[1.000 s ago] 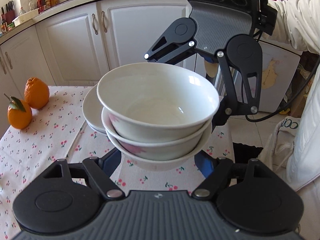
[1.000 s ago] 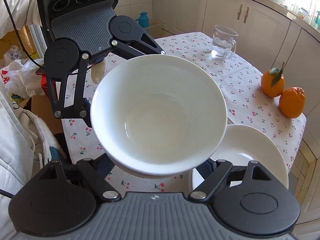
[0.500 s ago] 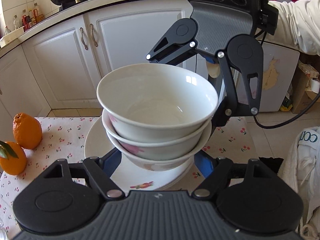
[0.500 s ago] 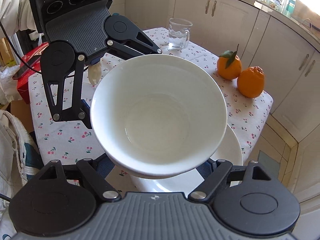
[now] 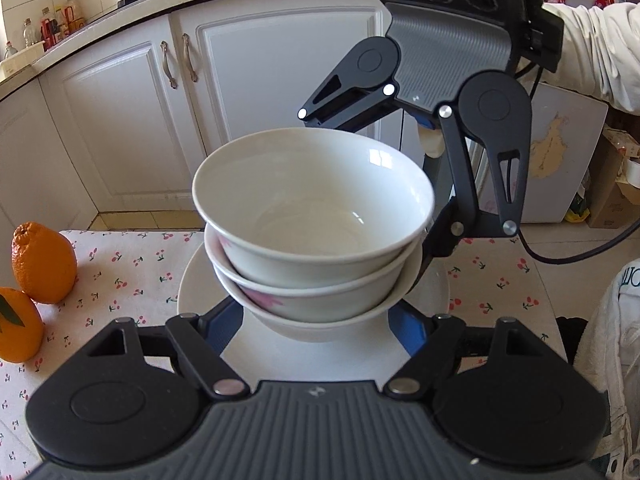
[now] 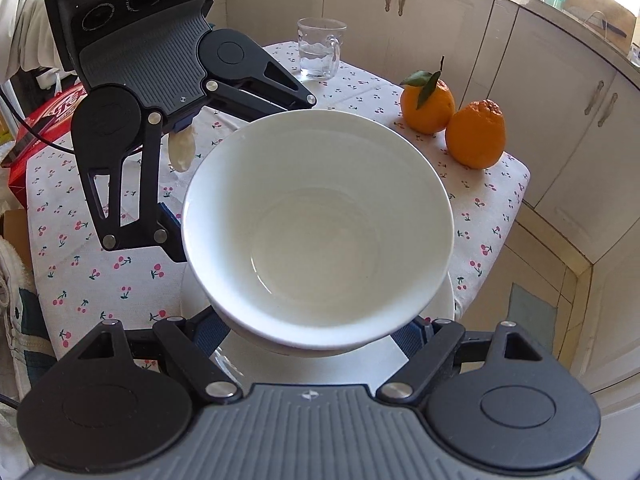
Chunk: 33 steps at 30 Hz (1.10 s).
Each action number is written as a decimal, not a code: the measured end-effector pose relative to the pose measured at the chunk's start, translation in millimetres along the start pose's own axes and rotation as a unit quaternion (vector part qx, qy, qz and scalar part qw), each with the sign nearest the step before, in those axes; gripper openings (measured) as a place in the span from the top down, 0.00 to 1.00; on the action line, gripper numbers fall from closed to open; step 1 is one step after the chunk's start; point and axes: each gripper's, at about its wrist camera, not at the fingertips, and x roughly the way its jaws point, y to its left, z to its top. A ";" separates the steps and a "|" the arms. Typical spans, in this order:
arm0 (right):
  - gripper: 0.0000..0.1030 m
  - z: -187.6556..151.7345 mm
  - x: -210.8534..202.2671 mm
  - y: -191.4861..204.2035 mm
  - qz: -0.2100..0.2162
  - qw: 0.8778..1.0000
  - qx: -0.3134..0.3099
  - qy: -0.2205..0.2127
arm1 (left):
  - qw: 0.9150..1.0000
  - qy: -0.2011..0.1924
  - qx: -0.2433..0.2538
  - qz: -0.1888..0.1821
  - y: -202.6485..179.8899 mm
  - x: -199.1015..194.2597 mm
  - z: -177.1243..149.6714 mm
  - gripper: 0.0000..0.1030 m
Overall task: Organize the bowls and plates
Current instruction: 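Carry the bowl stack over the plate stack and lower it onto the plates, then open the right tool and release the bowls on the plates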
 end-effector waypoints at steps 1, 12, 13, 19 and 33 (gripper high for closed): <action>0.15 0.2 0.8 -1.2 0.001 1.000 0.001 0.001 | 1.000 0.001 -0.001 0.000 1.0 1.3 -0.1 0.23; 0.15 2.7 7.0 -11.7 0.008 1.000 0.019 0.004 | 1.000 0.005 -0.009 -0.006 5.8 4.3 -0.3 0.23; 0.15 2.8 7.7 -12.2 0.009 1.000 0.021 0.004 | 1.000 0.006 -0.010 -0.006 6.5 4.6 -0.4 0.23; 0.15 1.2 9.7 -11.8 0.009 1.000 0.022 0.005 | 1.000 0.007 -0.020 -0.012 11.8 6.9 -2.4 0.23; 0.08 4.0 8.7 -9.3 -0.001 1.000 0.025 0.009 | 1.000 -0.014 -0.010 0.001 5.3 2.4 -4.1 0.05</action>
